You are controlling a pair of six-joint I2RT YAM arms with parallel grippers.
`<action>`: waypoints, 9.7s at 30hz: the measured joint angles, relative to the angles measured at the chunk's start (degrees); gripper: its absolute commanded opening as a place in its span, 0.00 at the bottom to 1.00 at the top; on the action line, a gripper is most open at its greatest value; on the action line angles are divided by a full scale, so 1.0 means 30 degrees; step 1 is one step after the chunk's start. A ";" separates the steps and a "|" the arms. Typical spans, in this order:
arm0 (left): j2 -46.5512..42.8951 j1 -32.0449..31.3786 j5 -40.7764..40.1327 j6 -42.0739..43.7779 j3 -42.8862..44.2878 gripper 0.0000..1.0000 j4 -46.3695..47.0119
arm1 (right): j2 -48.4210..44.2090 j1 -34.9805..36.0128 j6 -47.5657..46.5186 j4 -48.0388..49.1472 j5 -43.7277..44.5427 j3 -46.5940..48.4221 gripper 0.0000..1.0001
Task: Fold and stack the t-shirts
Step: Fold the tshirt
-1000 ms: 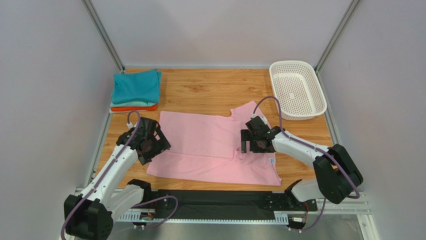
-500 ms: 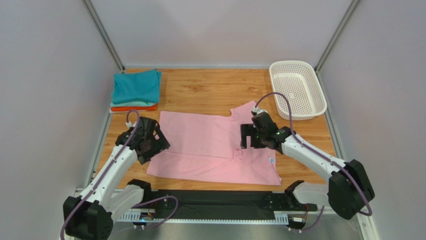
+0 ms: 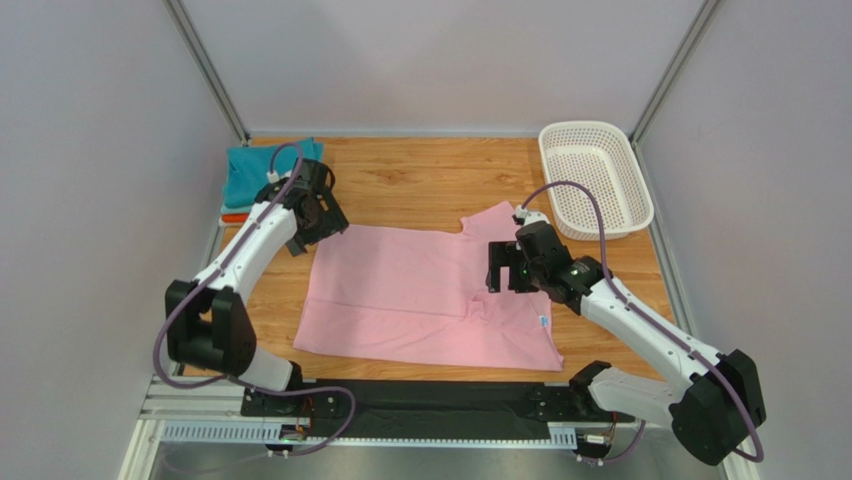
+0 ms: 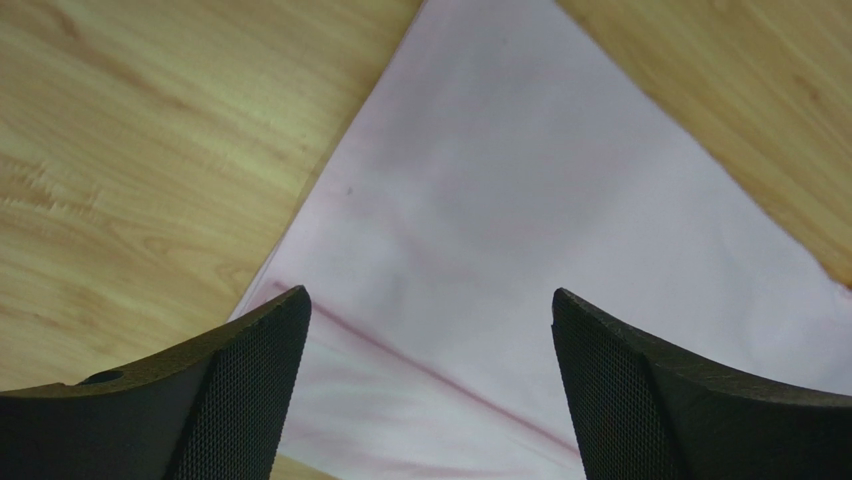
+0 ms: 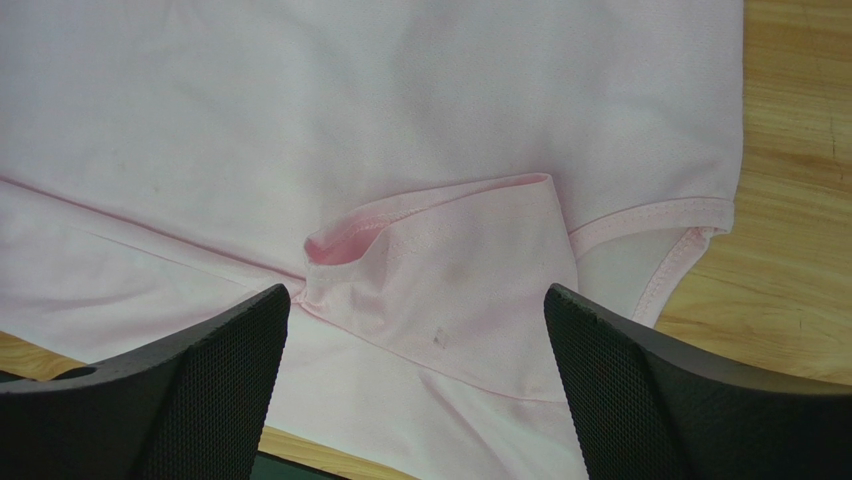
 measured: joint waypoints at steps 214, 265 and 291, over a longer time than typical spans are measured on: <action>0.2550 0.0597 0.4284 0.0882 -0.4605 1.00 0.5064 | 0.3490 -0.0277 0.4350 0.2033 -0.5166 -0.1464 1.00; -0.2521 -0.4634 0.8837 -0.0007 -1.0761 1.00 0.8233 | 1.6917 -0.5406 0.3956 0.1435 -0.7315 1.1052 1.00; 0.0918 -1.3653 0.7526 -0.8014 -0.9508 1.00 1.3843 | 2.8975 -0.4342 -0.1027 -0.2535 -1.0316 3.0622 1.00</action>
